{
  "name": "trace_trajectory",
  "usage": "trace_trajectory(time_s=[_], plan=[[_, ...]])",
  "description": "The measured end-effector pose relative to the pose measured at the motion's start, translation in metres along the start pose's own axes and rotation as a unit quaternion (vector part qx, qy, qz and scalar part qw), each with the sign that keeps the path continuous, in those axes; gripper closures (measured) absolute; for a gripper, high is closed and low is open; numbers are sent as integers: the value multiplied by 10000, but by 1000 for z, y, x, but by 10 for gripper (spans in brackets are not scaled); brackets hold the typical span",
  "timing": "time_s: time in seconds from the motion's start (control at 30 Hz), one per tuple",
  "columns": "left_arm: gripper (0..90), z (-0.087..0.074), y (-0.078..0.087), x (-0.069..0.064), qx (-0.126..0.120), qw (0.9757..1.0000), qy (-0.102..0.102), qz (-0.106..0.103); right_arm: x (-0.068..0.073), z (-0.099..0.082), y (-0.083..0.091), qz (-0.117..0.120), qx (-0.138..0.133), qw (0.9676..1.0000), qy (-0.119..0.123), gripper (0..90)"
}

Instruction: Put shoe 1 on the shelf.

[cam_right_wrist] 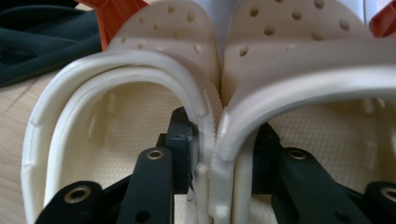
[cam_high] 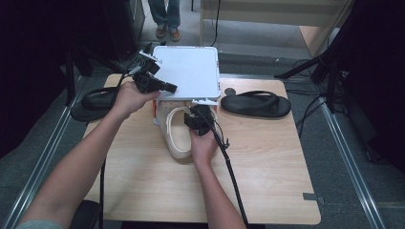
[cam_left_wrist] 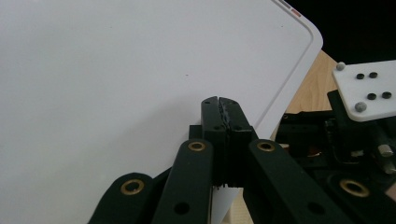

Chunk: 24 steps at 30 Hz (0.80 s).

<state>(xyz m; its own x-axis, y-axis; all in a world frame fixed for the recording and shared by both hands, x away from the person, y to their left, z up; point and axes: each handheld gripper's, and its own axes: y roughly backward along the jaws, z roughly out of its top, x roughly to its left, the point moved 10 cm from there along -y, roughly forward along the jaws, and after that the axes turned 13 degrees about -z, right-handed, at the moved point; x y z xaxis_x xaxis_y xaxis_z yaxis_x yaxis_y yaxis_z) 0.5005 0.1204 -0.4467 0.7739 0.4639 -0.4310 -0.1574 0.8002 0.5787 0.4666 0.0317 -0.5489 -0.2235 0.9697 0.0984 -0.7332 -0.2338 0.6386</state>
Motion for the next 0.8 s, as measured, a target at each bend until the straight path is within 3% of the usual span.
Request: trace_trajectory(time_s=[0.17, 0.27, 0.33, 0.8], plan=[[900, -1, 0, 0, -40, 10000, 21, -37, 0, 1, -2, -101, -95, 9999, -58, 661], [900, 0, 1, 2, -37, 10000, -9, 48, 5, -3, -2, 100, 20, 9999, 26, 614], [900, 0, 1, 2, -36, 10000, -7, 47, 5, -4, 0, 8, 7, 9999, 119, 614], [900, 0, 1, 1, -29, 10000, -18, 69, 2, -13, 10, 300, 172, 9994, 19, 523]])
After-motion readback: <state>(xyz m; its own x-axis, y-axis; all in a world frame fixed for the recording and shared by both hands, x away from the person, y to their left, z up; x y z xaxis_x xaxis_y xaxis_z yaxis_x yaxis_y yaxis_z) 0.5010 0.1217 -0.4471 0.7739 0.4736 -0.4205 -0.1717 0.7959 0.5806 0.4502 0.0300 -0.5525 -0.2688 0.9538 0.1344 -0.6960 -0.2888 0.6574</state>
